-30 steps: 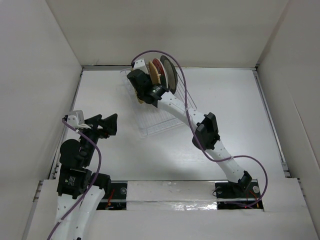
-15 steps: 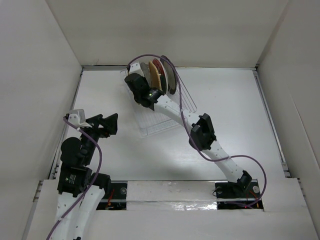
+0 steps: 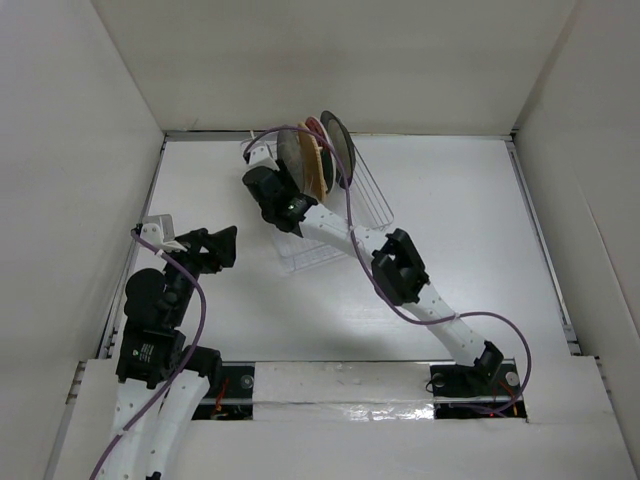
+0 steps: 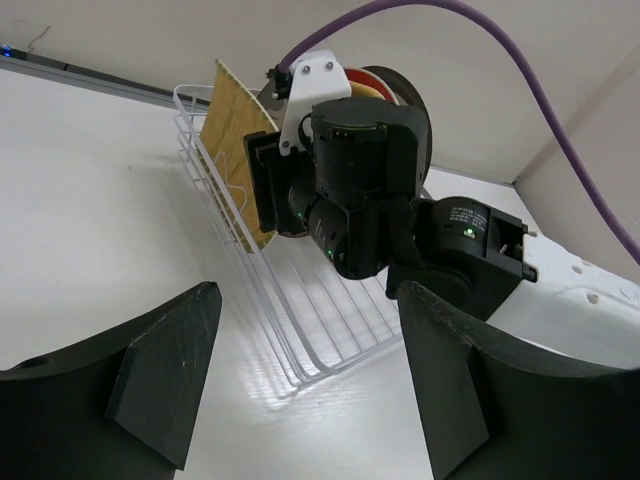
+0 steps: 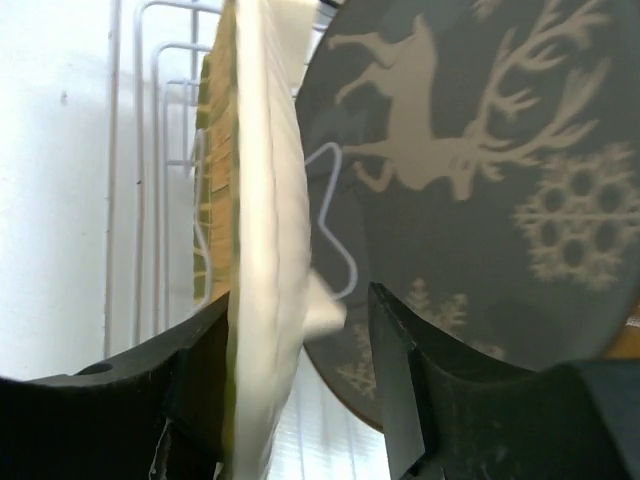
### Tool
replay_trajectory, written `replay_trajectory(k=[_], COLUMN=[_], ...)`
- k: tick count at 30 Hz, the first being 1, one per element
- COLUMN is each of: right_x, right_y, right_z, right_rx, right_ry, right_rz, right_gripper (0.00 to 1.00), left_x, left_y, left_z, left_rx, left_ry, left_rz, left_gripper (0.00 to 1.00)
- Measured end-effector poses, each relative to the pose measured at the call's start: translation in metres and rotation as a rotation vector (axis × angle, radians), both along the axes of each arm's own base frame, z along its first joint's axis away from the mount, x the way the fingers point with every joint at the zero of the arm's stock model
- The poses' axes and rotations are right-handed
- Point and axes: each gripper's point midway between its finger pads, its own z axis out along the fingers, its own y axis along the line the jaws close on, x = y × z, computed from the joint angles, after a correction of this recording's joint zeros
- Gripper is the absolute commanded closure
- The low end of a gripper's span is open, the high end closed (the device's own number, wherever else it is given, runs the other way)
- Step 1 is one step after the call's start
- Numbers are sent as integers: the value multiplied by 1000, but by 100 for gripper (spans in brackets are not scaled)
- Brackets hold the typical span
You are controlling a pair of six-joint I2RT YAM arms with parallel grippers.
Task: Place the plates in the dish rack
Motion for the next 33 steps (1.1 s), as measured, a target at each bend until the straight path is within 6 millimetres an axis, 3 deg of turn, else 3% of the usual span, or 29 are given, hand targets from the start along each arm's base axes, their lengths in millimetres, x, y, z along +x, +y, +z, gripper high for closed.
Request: replay_trajectory(k=[4, 5, 9, 11, 14, 17, 19, 22, 25, 28, 33], right_x=[-6, -8, -30, -46, -77, -120, -152, -204, -232, -238, -238], right_y=[4, 3, -3, -6, -15, -33, -52, -86, -116, -131, -132], right_z=[-4, -1, 30, 62, 129, 199, 235, 265, 266, 242, 204], right_rx=[24, 36, 115, 186, 318, 458, 545, 684, 779, 792, 756], right_ry=[19, 22, 35, 20, -24, -97, -157, -222, -247, -215, -131], right_rz=[39, 47, 107, 155, 262, 383, 443, 526, 549, 527, 499], right_gripper=[38, 33, 17, 8, 1, 0, 1, 2, 2, 2, 2], left_x=[0, 0, 1, 1, 1, 1, -1, -7, -20, -33, -40], left_y=[1, 2, 4, 4, 5, 6, 7, 11, 19, 22, 20], left_z=[0, 0, 0, 0, 0, 7, 23, 63, 106, 136, 147], left_rx=[2, 3, 4, 7, 8, 10, 10, 12, -1, -20, -31], left_ry=[-1, -1, -2, -2, -3, -6, -27, -93, -189, -260, -284], left_rz=[6, 9, 20, 25, 30, 31, 33, 50, 77, 81, 65], left_gripper=[32, 32, 26, 20, 12, 5, 1, 1, 1, 1, 1])
